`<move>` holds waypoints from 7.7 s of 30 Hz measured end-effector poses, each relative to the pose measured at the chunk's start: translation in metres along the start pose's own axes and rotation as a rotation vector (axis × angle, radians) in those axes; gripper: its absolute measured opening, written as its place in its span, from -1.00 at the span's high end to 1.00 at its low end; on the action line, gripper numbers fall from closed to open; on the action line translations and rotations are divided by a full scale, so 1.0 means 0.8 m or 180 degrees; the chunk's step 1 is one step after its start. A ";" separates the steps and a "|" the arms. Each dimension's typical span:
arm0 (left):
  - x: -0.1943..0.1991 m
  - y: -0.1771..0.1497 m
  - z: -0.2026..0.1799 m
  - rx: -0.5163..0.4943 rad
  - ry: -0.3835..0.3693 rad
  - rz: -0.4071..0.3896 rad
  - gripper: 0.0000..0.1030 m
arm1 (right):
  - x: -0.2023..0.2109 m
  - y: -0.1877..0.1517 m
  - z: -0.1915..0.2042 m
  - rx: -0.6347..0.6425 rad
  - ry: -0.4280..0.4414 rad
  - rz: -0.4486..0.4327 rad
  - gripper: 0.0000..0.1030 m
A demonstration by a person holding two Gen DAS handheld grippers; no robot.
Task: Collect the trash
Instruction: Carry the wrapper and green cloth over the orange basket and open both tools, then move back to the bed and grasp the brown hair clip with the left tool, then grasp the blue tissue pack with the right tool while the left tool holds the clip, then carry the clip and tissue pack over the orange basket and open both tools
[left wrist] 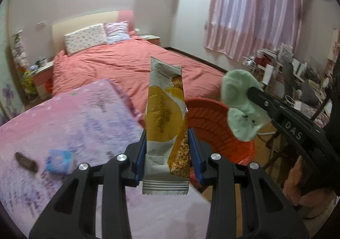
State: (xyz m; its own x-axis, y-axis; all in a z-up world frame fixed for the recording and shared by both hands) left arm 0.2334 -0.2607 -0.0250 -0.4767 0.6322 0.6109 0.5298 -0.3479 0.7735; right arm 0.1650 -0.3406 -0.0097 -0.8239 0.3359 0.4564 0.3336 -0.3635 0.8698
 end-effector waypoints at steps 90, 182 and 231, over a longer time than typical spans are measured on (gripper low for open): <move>0.153 -0.217 0.479 0.1371 0.2090 0.0516 0.28 | -0.048 -0.173 0.288 0.1295 0.0919 0.1064 -0.94; 0.204 -0.156 0.416 0.1168 0.1847 0.0111 0.37 | -0.004 -0.117 0.270 0.1005 0.0630 0.0879 0.10; -0.091 0.006 -0.015 0.0067 0.0141 0.0307 0.13 | -0.051 -0.018 -0.037 -0.0203 -0.0135 0.0527 -0.14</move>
State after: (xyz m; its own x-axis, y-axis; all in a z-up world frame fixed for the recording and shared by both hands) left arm 0.2624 -0.3166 -0.0640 -0.4529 0.5651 0.6896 0.5891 -0.3908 0.7073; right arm 0.1805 -0.3744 -0.0466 -0.7397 0.3026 0.6011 0.4324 -0.4707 0.7691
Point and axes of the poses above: each gripper's, at about its wrist camera, not at the fingertips, and x roughly against the way its jaws point, z to its left, y to its top, the point moved 7 cm from there along -x, roughly the way its jaws point, and after that the axes turned 8 degrees about -y, right-handed, at the moved point
